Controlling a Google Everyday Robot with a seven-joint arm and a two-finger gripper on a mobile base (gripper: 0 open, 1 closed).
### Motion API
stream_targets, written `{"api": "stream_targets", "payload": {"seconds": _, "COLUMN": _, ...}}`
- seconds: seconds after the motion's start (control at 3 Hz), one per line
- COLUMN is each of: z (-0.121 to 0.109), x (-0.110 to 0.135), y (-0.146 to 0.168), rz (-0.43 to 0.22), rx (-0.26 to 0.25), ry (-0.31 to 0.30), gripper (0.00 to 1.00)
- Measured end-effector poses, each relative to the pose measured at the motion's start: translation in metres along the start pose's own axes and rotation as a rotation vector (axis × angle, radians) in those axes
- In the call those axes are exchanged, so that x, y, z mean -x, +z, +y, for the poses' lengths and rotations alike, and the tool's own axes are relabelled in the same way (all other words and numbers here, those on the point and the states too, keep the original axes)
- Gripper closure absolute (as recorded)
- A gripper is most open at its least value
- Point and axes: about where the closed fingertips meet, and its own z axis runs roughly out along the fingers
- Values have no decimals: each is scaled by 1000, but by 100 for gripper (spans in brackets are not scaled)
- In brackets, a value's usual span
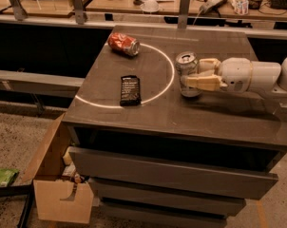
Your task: Place 7up can upright
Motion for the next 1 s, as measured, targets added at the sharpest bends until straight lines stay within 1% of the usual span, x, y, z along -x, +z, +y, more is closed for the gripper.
{"api": "stream_targets", "payload": {"seconds": 0.33, "z": -1, "x": -9, "y": -1, "rz": -2, "rx": -12, "ry": 26, "gripper": 32}}
{"api": "stream_targets", "payload": {"seconds": 0.67, "z": -1, "x": -16, "y": -2, "rz": -3, "rx": -21, "ry": 38, "gripper": 8}}
{"api": "stream_targets", "payload": {"seconds": 1.0, "z": 0, "x": -13, "y": -13, "rz": 16, "rx": -40, "ry": 26, "gripper": 0}}
